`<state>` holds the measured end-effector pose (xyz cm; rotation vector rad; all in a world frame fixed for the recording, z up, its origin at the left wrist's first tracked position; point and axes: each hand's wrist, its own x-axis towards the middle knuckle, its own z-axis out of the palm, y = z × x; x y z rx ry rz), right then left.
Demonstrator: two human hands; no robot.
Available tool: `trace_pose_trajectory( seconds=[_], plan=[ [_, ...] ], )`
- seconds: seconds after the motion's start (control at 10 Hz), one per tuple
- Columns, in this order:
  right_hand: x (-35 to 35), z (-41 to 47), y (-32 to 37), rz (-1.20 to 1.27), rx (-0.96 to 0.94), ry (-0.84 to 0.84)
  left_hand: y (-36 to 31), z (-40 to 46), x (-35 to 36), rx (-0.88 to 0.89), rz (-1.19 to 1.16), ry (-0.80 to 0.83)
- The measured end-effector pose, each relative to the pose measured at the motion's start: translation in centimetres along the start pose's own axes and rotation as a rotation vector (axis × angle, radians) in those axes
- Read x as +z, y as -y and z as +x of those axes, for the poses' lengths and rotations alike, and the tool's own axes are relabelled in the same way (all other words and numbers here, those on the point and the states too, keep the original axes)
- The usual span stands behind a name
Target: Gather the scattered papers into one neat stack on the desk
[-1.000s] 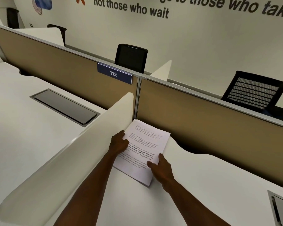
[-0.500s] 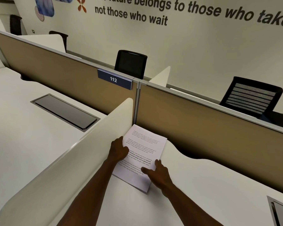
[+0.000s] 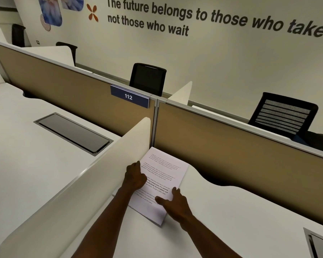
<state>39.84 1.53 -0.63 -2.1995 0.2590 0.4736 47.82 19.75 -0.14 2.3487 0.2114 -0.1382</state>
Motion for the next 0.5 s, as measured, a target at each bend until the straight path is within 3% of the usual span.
trace_pose_trajectory(
  seconds=[0.4,0.5],
  plan=[
    [-0.3,-1.0,-0.7,-0.042,-0.035,-0.048,0.3,-1.3,-0.2,0.048,-0.001,0.005],
    [-1.5,-1.6,-0.8,-0.079,-0.031,-0.092,0.3,-1.7,-0.2,0.103,0.120,-0.034]
  ],
)
